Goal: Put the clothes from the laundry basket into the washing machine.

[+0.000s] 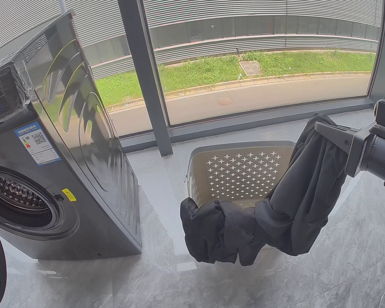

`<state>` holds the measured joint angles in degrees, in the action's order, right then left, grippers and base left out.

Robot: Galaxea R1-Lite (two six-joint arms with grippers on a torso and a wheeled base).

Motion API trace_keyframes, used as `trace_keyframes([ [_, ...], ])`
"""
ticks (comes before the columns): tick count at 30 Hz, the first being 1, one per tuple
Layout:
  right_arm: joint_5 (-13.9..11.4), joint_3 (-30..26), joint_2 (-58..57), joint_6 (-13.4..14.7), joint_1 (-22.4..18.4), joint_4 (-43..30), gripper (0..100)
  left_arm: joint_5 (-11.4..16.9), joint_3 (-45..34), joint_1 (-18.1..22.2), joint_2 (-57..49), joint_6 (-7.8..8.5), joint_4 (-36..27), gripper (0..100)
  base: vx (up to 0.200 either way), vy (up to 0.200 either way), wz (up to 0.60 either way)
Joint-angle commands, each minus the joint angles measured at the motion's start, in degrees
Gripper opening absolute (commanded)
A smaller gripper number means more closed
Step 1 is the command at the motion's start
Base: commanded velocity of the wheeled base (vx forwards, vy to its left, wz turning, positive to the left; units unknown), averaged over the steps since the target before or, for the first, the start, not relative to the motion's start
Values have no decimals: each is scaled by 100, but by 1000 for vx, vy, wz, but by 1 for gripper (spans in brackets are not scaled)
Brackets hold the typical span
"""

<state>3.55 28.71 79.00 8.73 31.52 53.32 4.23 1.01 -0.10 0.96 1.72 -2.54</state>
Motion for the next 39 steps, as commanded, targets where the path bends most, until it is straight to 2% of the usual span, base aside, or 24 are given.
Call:
trace_keyframes([
  [1, -3, -14, 11, 6, 47, 3, 0, -1, -92, 1, -96, 4, -1, 100, 0, 200, 0],
  [20, -65, -146, 2, 15, 600, 82, 0, -1, -92, 1, -96, 4, -1, 100, 0, 200, 0],
  [26, -56, -129, 46, 41, 618, 82, 0, -1, -92, 1, -96, 4, -1, 100, 0, 0, 0],
  [36, -3, -129, 142, 59, 574, 82, 0, -1, -92, 1, -96, 4, -1, 100, -200, 0, 0],
  [39, 85, -111, 248, 59, 548, 82, 0, -1, -92, 1, -96, -5, -1, 100, -200, 0, 0],
])
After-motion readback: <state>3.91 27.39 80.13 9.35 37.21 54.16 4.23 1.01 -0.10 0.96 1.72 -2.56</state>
